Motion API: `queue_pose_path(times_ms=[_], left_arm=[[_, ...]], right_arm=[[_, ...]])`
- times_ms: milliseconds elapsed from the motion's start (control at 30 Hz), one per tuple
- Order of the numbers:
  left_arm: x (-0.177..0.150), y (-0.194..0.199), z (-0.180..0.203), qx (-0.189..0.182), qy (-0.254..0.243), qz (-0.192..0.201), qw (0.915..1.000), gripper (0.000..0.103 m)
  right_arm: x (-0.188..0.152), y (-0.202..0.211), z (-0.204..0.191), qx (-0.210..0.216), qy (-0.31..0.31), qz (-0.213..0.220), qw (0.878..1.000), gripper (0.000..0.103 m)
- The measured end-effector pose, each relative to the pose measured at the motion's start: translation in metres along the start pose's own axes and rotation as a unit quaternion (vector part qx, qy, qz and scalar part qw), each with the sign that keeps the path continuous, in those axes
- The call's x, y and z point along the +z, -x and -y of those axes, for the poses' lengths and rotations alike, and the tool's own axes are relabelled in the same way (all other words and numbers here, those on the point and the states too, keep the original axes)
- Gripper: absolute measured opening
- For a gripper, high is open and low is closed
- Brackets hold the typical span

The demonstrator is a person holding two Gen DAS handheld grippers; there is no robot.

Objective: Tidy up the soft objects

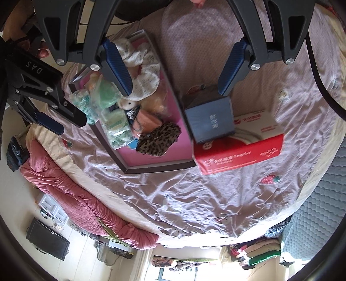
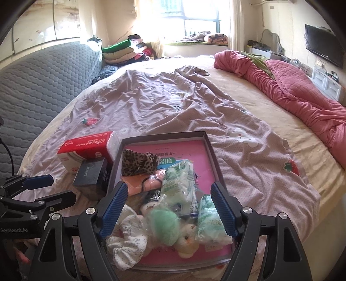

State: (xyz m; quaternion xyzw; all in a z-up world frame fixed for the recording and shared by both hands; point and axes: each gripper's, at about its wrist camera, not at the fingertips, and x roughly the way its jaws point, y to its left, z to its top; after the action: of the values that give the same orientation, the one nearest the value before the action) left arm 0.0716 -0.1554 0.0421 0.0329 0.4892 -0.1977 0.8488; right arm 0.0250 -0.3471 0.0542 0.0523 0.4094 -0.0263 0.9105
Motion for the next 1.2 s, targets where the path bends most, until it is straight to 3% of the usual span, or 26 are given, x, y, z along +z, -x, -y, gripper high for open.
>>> queue_pose_path(times_ms=[667, 1000, 1200], left_arm=[[-0.079, 0.037, -0.019, 0.044, 0.048, 0.015, 0.9978, 0.084], [-0.118, 0.053, -0.008, 0.054, 0.041, 0.025, 0.9973, 0.084], [-0.126, 0.061, -0.002, 0.059, 0.04, 0.036, 0.9968, 0.084]], right_arm=[[-0.059, 0.05, -0.029, 0.032, 0.003, 0.012, 0.999, 0.081], [-0.088, 0.075, -0.038, 0.021, -0.008, 0.023, 0.999, 0.081], [-0.098, 0.091, -0.042, 0.012, 0.002, 0.038, 0.999, 0.081]])
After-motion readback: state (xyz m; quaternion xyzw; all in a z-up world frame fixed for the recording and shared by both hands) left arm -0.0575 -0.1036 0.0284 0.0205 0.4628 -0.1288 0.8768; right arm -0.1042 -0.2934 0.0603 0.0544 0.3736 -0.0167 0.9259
